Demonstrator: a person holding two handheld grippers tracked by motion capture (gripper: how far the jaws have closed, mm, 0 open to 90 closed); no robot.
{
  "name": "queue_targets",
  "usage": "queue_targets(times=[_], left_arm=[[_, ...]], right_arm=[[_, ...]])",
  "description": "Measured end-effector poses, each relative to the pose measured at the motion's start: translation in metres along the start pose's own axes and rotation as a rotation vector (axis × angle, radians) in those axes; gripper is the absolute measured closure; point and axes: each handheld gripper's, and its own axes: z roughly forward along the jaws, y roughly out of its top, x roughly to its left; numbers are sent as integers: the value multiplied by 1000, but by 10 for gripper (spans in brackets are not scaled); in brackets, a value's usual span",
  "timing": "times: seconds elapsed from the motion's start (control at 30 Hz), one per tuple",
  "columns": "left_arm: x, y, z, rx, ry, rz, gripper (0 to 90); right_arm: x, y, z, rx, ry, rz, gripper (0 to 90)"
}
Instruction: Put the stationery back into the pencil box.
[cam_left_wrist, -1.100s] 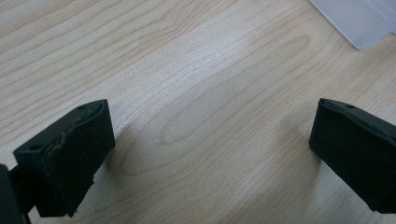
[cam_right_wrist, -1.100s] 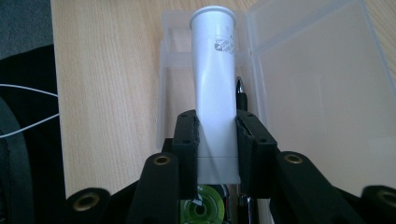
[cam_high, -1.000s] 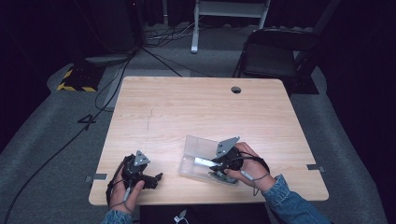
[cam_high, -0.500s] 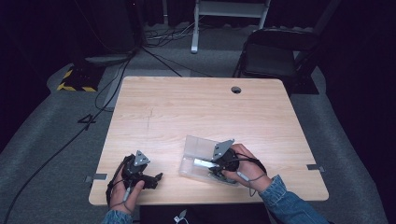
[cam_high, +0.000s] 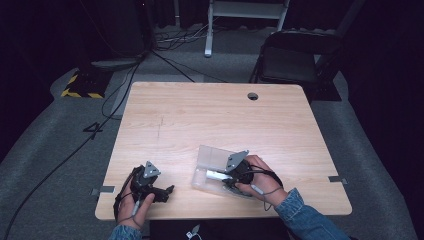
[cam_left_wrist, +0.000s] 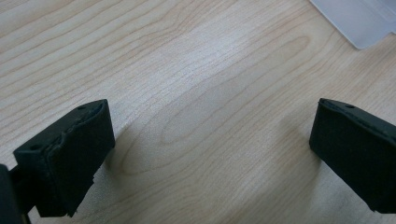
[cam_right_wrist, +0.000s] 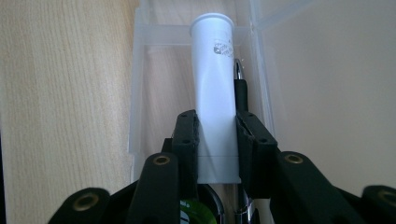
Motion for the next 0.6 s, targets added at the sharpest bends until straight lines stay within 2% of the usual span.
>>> queue_targets(times=[0.27, 0.53, 0.6], left_arm=[[0, 0, 0, 2, -2, 0, 4], [0, 0, 0, 0, 0, 1, 4], [0, 0, 0, 2, -1, 1, 4]], right_arm=[[0, -2, 2, -12, -8, 12, 703], [1, -1, 2, -23, -4, 22, 659], [1, -1, -1, -40, -2, 31, 641]])
